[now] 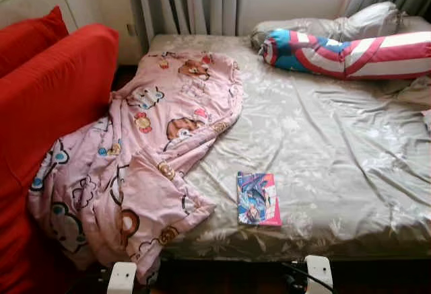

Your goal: Clean up the room

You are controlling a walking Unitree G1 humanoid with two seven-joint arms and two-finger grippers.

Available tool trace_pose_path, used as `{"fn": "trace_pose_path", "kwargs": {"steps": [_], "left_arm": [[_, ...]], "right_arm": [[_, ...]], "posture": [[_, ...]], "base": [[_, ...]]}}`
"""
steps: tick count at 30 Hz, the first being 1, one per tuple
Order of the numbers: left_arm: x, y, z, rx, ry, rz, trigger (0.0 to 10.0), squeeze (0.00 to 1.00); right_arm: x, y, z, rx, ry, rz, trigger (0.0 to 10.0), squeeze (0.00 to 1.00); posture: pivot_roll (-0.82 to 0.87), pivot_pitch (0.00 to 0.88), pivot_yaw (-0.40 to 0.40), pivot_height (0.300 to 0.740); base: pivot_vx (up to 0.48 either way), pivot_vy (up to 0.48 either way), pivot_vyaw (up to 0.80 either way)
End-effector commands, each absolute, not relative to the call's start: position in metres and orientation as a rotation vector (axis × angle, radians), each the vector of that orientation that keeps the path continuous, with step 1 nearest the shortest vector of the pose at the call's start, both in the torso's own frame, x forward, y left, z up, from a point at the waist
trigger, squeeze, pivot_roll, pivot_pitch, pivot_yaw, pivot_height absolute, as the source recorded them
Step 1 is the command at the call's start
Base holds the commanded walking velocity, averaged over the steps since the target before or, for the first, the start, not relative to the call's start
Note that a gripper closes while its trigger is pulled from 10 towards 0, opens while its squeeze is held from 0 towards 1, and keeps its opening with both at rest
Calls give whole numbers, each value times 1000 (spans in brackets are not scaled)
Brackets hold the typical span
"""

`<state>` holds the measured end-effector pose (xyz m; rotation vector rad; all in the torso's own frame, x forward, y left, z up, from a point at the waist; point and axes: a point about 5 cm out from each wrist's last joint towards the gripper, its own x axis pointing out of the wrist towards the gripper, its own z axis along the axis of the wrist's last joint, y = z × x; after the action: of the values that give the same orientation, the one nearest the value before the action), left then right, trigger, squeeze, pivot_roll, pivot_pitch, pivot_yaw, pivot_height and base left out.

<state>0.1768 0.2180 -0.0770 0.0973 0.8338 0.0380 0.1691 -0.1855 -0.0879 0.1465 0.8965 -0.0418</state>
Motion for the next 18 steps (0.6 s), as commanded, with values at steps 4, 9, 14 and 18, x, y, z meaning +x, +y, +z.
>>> {"fn": "trace_pose_path", "kwargs": {"steps": [4, 9, 14, 18], "left_arm": [[170, 218, -81, 102, 861, 38, 10000, 0], [169, 218, -81, 101, 864, 33, 10000, 0], [169, 217, -81, 101, 863, 32, 10000, 0], [168, 218, -81, 101, 864, 33, 10000, 0]], "right_arm": [[166, -184, -90, 139, 915, -26, 10000, 0], [166, -184, -89, 120, 908, -8, 10000, 0], [166, -184, -89, 127, 907, -11, 10000, 0], [166, -184, -89, 140, 907, -16, 10000, 0]], "posture": [[-33, 35, -10, 740], [-34, 30, -9, 740], [-32, 29, -8, 740], [-31, 25, -4, 740]], "base": [[0, 0, 0], [0, 0, 294], [149, 0, 480], [268, 0, 0]]}}
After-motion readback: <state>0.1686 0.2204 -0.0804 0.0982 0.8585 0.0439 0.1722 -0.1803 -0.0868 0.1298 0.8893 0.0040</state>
